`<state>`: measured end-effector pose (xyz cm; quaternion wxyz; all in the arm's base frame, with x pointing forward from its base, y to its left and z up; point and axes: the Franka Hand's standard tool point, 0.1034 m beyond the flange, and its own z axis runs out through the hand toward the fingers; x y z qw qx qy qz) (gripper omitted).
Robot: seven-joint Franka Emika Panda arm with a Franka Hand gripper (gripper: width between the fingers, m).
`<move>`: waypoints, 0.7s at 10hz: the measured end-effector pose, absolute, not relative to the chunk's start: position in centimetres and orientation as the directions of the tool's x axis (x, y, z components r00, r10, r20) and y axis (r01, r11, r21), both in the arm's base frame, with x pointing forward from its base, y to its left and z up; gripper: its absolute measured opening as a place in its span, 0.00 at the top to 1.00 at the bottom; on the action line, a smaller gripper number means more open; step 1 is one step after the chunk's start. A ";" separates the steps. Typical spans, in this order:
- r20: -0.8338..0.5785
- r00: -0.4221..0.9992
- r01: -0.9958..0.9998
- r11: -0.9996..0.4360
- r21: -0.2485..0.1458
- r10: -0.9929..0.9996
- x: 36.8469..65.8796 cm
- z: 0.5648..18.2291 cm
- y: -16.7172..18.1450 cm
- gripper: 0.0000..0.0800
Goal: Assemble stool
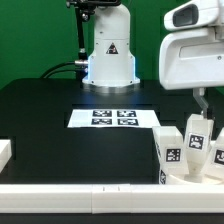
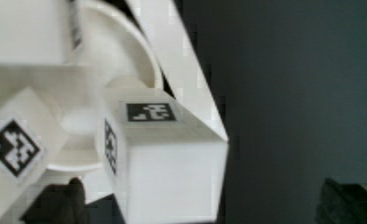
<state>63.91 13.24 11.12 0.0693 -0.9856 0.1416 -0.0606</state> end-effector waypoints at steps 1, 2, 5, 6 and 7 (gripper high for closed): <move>0.137 0.945 -0.274 -0.949 -0.158 -0.296 64.3 10.9 12.8 0.19; 0.148 0.965 -0.195 -0.971 -0.137 -0.215 64.2 10.8 12.6 0.19; 0.174 0.977 0.137 -0.990 -0.046 0.127 64.3 10.4 12.2 0.19; 0.152 0.920 0.363 -0.932 0.022 0.362 64.7 10.1 12.3 0.19; 0.116 0.868 0.479 -0.876 0.050 0.482 64.9 10.1 12.8 0.19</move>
Offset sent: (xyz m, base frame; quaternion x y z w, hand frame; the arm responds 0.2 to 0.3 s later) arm 0.0000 0.0000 0.0000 0.0000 0.0000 -0.1938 0.9810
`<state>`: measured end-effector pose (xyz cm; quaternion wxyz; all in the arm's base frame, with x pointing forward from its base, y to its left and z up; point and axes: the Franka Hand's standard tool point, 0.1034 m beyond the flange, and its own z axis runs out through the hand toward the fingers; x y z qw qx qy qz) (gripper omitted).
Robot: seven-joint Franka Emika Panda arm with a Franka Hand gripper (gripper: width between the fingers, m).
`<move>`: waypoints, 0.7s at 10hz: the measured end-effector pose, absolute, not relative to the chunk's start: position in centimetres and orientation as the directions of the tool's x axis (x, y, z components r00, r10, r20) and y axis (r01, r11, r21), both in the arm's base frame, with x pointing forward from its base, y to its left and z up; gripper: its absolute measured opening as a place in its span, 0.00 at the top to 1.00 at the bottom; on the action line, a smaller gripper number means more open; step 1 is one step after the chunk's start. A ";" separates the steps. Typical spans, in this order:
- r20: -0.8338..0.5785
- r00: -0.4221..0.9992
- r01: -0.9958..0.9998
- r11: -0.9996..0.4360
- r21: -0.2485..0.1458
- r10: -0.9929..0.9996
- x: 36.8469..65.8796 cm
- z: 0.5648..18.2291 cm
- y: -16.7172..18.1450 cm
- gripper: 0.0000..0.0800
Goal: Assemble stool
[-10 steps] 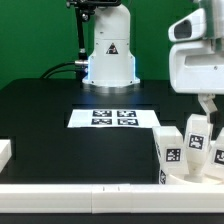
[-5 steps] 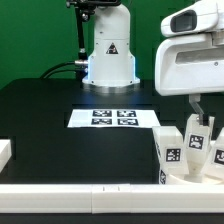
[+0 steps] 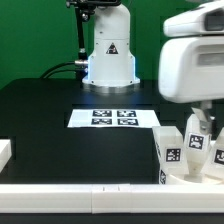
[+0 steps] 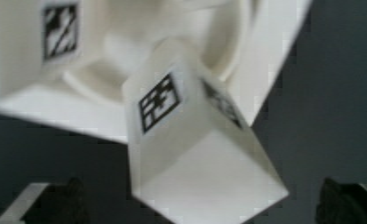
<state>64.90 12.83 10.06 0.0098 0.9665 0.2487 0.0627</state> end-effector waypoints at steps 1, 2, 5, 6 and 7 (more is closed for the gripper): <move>0.124 0.848 0.512 -0.857 0.058 0.515 64.9 10.2 12.9 0.19; 0.114 0.810 0.570 -0.818 0.072 0.575 65.0 10.1 12.5 0.19; 0.071 0.731 0.674 -0.734 0.080 0.679 64.9 9.3 11.3 0.19; 0.060 0.707 0.700 -0.709 0.083 0.705 65.1 8.9 11.0 0.19; 0.052 0.711 0.697 -0.713 0.077 0.701 64.9 8.2 10.8 0.19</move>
Offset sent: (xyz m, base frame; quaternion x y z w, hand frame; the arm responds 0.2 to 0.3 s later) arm 0.0000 0.0000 0.0000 0.0000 0.0000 -0.1296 0.9916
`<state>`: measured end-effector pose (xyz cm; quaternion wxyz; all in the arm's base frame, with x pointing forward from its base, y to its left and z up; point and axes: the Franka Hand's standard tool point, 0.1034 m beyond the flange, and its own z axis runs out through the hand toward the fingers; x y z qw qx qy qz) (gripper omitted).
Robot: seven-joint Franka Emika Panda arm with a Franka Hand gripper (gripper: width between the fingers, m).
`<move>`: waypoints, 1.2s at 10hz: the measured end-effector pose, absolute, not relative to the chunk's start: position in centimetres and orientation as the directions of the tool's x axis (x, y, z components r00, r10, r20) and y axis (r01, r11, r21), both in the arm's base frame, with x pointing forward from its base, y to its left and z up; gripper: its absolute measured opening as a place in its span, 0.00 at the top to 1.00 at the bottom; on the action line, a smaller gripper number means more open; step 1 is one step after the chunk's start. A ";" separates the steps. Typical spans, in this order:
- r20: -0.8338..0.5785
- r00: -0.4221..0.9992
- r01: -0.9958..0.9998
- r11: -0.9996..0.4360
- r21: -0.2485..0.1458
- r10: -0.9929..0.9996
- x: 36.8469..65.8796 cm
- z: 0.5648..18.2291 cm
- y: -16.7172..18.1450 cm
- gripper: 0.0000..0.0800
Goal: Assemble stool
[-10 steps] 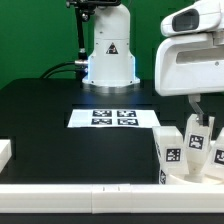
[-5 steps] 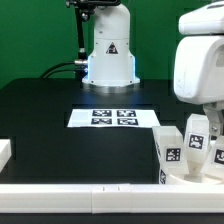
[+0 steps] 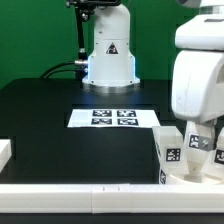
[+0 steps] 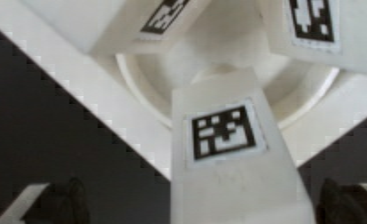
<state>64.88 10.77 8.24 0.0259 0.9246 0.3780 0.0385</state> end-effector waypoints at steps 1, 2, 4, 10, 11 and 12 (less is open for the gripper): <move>0.048 0.754 0.652 -0.756 0.065 0.655 64.6 7.4 10.6 0.19; 0.047 0.760 0.645 -0.761 0.067 0.648 64.6 7.4 10.6 0.19; 0.048 0.778 0.623 -0.779 0.066 0.626 64.6 7.4 10.5 0.48; 0.077 0.980 0.181 -0.983 0.034 0.183 64.6 7.3 10.4 0.58; 0.086 0.996 0.016 -1.000 0.013 0.017 64.7 7.3 10.2 0.58; 0.090 0.969 -0.228 -0.973 -0.037 -0.231 64.6 7.1 10.3 0.58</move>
Offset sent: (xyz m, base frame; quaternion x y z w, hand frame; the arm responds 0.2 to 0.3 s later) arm 0.0000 0.0000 0.0000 0.0000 0.0000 0.0000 1.0000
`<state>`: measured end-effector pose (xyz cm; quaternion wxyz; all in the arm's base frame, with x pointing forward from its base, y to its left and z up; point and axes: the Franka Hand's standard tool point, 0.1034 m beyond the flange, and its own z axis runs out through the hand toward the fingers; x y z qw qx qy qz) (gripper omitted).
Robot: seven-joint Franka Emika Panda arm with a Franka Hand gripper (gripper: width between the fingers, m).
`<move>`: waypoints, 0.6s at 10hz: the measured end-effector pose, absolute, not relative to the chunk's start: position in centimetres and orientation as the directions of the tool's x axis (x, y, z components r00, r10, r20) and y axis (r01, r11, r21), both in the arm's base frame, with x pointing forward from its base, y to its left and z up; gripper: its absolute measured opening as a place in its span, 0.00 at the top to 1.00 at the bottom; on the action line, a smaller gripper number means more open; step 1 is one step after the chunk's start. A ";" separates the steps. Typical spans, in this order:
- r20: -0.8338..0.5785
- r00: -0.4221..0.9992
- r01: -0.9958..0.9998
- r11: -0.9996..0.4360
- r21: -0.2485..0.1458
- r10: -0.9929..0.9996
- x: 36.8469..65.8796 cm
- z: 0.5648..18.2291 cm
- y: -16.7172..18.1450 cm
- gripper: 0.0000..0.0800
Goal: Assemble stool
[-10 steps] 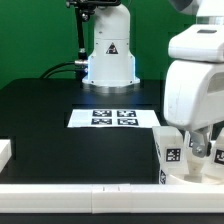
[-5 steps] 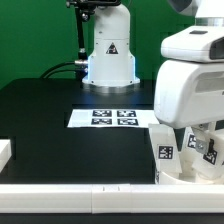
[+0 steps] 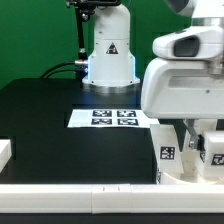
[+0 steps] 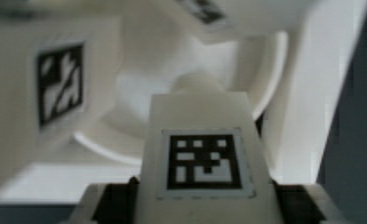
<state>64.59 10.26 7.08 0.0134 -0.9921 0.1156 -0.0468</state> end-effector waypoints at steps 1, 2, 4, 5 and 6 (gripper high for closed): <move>0.081 0.913 -0.393 -0.916 -0.075 -0.399 64.4 6.8 10.4 0.58; 0.083 0.908 -0.406 -0.911 -0.073 -0.411 64.5 6.9 10.4 0.58; 0.073 0.860 -0.499 -0.863 -0.081 -0.504 64.4 6.9 10.4 0.58; 0.069 0.841 -0.531 -0.843 -0.083 -0.537 64.4 6.8 10.4 0.58; 0.054 0.751 -0.653 -0.752 -0.094 -0.658 64.3 6.8 10.5 0.58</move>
Offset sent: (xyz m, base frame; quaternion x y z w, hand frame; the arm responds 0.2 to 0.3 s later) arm 0.0000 0.0000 0.0000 0.0000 0.0000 0.1938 0.9810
